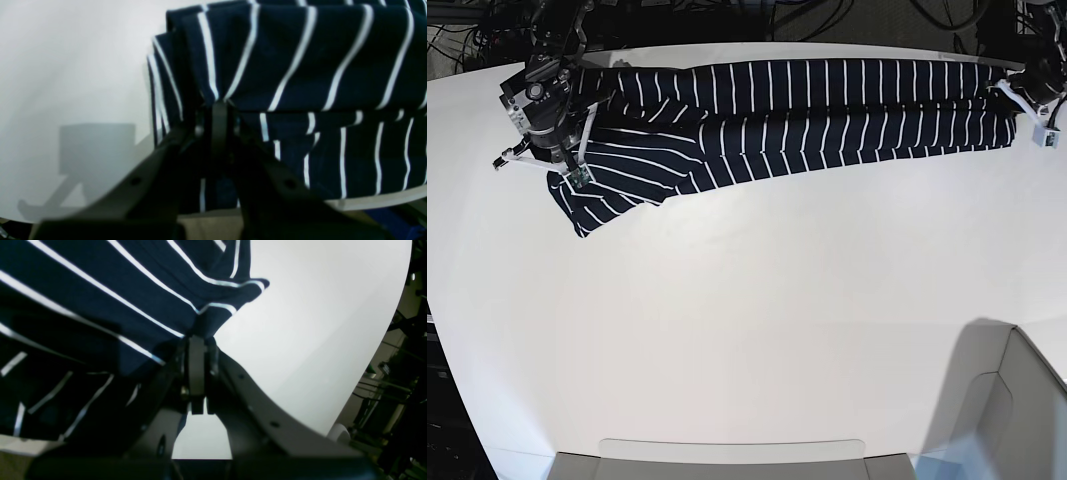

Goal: Fold the T-shirt properly
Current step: 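Lower the folded strip and release it with both grippers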

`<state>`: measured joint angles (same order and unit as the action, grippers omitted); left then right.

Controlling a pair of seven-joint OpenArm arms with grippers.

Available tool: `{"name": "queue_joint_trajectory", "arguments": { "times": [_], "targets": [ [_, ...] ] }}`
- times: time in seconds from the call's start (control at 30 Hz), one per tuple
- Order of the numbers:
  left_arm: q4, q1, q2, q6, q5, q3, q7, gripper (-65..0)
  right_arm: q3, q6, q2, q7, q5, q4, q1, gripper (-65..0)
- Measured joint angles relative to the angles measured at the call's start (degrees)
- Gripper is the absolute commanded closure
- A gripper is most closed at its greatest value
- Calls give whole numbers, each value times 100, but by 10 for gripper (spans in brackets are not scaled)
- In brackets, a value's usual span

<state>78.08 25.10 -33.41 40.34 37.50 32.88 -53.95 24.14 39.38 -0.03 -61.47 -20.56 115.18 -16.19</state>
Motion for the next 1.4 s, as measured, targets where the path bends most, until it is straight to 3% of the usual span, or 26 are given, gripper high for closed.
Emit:
{"name": "queue_joint_trajectory", "arguments": {
  "times": [0.13, 0.3, 0.47, 0.6, 0.8, 1.0, 1.3, 1.4],
  "targets": [
    [-11, 0, -4, 4, 0, 48, 0, -230, 2, 0, 9, -2, 0, -116, -15, 0],
    [-11, -2, -7, 4, 4, 50, -7, -235, 0, 0, 15, 92, -24, -223, 0, 0],
    [-11, -31, -4, 2, 2, 70, -46, -235, 0, 0, 13, 911, -83, -439, -96, 0],
    [42, -46, 181, -24, -85, 597, -142, -243, 2, 0, -15, 946, -125, -688, -157, 0],
    [975, 157, 197, -42, -138, 844, -262, -362, 2, 0, -13, 990, -133, -782, -109, 0],
    [1029, 175, 251, -44, -164, 837, -605, -363, 2, 0, -15, 990, -131, -798, -26, 0],
    [337, -61, 219, -39, -151, 782, -601, -365, 2, 0, -15, 1005, -131, -800, -17, 0],
    [184, -31, 103, -61, -173, 334, -605, -366, 2, 0, -13, 1008, -131, -800, -17, 0]
  ]
}}
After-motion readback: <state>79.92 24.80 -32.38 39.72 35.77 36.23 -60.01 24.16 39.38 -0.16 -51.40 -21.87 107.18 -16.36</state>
